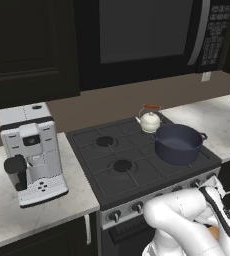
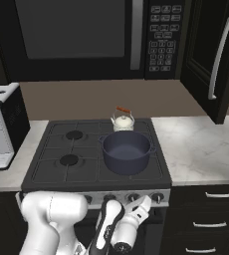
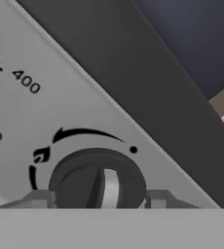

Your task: Pick the kettle from the cabinet and place it on a stove burner. Then pick the pot from the counter and place it on another stove burner. Finally, turn both burners on.

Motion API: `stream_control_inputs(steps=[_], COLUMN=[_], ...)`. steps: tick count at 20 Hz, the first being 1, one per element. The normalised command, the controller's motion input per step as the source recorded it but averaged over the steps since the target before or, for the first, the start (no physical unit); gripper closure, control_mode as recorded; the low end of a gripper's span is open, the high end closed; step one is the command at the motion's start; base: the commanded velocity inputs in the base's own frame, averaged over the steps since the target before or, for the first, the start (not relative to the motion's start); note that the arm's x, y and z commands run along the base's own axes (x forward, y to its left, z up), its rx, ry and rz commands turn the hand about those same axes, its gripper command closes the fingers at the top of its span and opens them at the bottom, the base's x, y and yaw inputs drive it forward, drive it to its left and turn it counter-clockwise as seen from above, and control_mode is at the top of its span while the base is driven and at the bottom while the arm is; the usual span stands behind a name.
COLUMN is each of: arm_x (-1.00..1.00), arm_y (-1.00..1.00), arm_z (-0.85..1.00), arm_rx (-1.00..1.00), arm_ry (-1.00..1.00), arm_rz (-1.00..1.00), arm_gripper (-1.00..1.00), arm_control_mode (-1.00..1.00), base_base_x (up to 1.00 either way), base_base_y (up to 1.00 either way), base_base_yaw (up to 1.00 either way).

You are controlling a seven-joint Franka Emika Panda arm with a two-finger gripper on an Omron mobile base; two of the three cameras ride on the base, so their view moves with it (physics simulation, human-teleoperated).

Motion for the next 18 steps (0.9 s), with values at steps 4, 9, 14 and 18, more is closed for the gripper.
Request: stream_control_inputs(steps=[4, 9, 14, 18], arm_x=[-0.02, -0.04, -0.09, -0.1], arm_y=[0.0, 0.0, 0.0, 0.0], arm_z=[0.1, 0.08, 0.06, 0.02], arm_rx=[-0.18, -0.22, -0.23, -0.22], arm_ry=[-0.06, -0.1, -0.11, -0.1], arm_rz=[0.05, 0.04, 0.04, 0.04], arm_gripper=[1.0, 1.0, 1.0, 1.0], arm_control_mode=[-1.0, -1.0, -1.0, -1.0], base_base_x=[0.0, 0.0, 0.0, 0.0], base_base_y=[0.0, 0.0, 0.0, 0.0], base_base_yaw=[0.0, 0.0, 0.0, 0.0])
